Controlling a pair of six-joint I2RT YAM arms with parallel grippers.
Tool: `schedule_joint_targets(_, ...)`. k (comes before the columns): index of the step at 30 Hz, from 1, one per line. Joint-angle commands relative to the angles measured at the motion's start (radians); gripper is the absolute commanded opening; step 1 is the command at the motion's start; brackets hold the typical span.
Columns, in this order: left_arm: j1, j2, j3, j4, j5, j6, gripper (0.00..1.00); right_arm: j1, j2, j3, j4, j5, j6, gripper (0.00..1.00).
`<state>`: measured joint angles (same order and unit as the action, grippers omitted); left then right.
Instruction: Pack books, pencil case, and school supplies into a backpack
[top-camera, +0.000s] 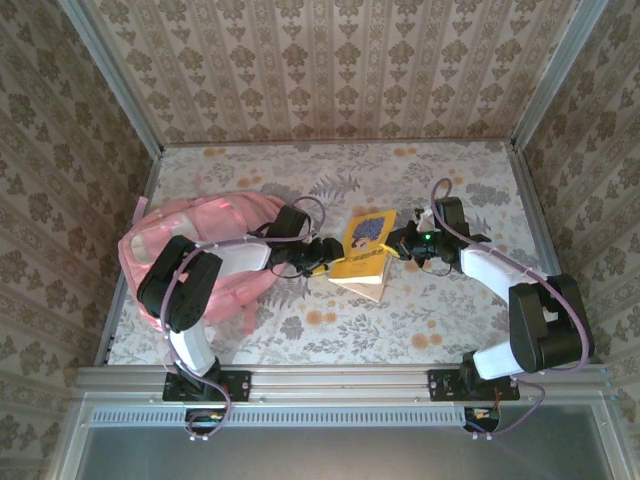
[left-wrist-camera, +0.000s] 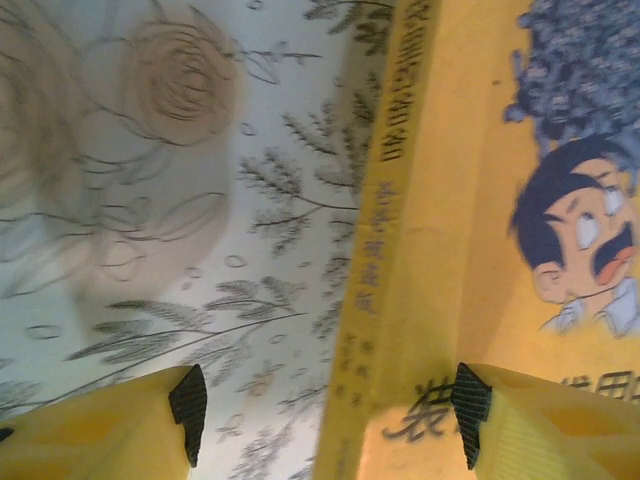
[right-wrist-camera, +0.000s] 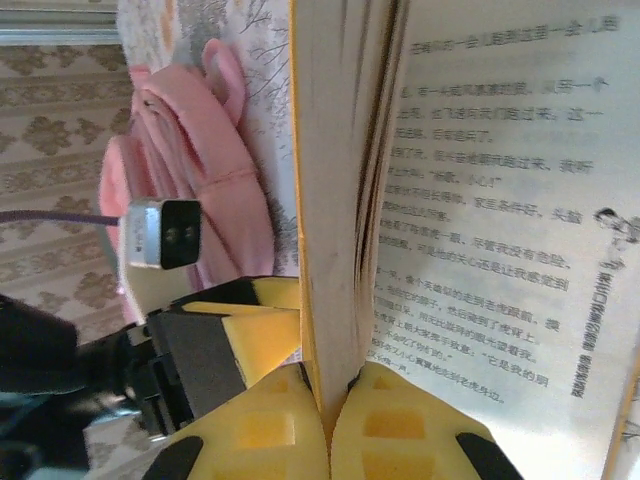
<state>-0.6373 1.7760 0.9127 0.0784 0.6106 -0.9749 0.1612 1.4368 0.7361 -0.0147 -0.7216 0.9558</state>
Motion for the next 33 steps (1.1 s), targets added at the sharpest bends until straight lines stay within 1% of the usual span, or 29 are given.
schedule_joint_targets(1, -0.003, 0.038, -0.030, 0.265, 0.140, -0.160, 0.70, -0.009, -0.027, -0.033, 0.175, -0.129, 0.121, 0.00)
schedule_joint_targets(4, -0.003, 0.076, -0.057, 0.414, 0.159, -0.269, 0.68, -0.012, -0.017, -0.055, 0.225, -0.137, 0.154, 0.00)
schedule_joint_targets(7, -0.004, 0.117, -0.094, 0.590, 0.166, -0.398, 0.63, -0.014, -0.006, -0.084, 0.276, -0.136, 0.188, 0.00)
schedule_joint_targets(9, -0.004, 0.135, -0.113, 0.688, 0.166, -0.456, 0.55, -0.016, -0.003, -0.097, 0.290, -0.131, 0.193, 0.00)
schedule_joint_targets(10, -0.003, 0.138, -0.121, 0.722, 0.165, -0.480, 0.48, -0.015, -0.004, -0.098, 0.275, -0.123, 0.181, 0.00)
schedule_joint_targets(12, -0.002, 0.128, -0.130, 0.737, 0.158, -0.492, 0.37, -0.015, -0.016, -0.092, 0.199, -0.092, 0.129, 0.00)
schedule_joint_targets(13, -0.002, 0.118, -0.133, 0.727, 0.157, -0.487, 0.33, -0.016, -0.022, -0.088, 0.157, -0.074, 0.100, 0.00)
schedule_joint_targets(14, -0.001, 0.096, -0.133, 0.702, 0.151, -0.471, 0.28, -0.016, -0.034, -0.080, 0.100, -0.048, 0.060, 0.00)
schedule_joint_targets(16, -0.001, 0.046, -0.130, 0.627, 0.135, -0.428, 0.21, -0.015, -0.039, -0.076, 0.027, 0.004, 0.010, 0.00)
schedule_joint_targets(17, -0.001, 0.018, -0.123, 0.572, 0.125, -0.394, 0.17, -0.016, -0.079, -0.076, 0.000, 0.023, -0.011, 0.03)
schedule_joint_targets(18, -0.001, -0.016, -0.116, 0.516, 0.115, -0.358, 0.13, -0.015, -0.090, -0.074, -0.033, 0.045, -0.031, 0.13)
schedule_joint_targets(20, -0.001, -0.064, -0.093, 0.422, 0.098, -0.297, 0.03, -0.015, -0.112, -0.069, -0.084, 0.082, -0.060, 0.22)
schedule_joint_targets(21, -0.001, -0.087, -0.079, 0.384, 0.093, -0.267, 0.00, -0.016, -0.128, -0.068, -0.112, 0.107, -0.073, 0.31)
schedule_joint_targets(22, -0.001, -0.110, -0.067, 0.351, 0.093, -0.238, 0.00, -0.015, -0.149, -0.064, -0.146, 0.136, -0.091, 0.42)
schedule_joint_targets(23, -0.001, -0.129, -0.052, 0.314, 0.091, -0.211, 0.00, -0.015, -0.169, -0.059, -0.173, 0.163, -0.107, 0.51)
schedule_joint_targets(25, -0.002, -0.183, -0.003, 0.191, 0.075, -0.118, 0.00, -0.013, -0.224, -0.046, -0.244, 0.220, -0.146, 0.63)
schedule_joint_targets(26, -0.004, -0.213, 0.022, 0.127, 0.060, -0.062, 0.00, -0.012, -0.251, -0.038, -0.276, 0.238, -0.167, 0.67)
schedule_joint_targets(27, -0.007, -0.253, 0.057, 0.027, 0.040, 0.007, 0.00, -0.012, -0.279, -0.024, -0.303, 0.251, -0.193, 0.70)
schedule_joint_targets(29, -0.013, -0.329, 0.112, -0.119, -0.072, 0.118, 0.00, -0.011, -0.351, -0.005, -0.337, 0.269, -0.232, 0.75)
schedule_joint_targets(31, -0.022, -0.399, 0.148, -0.193, -0.139, 0.194, 0.00, -0.008, -0.421, 0.005, -0.350, 0.282, -0.250, 0.86)
schedule_joint_targets(33, -0.031, -0.463, 0.174, -0.233, -0.201, 0.229, 0.00, -0.008, -0.483, 0.020, -0.344, 0.259, -0.237, 0.87)
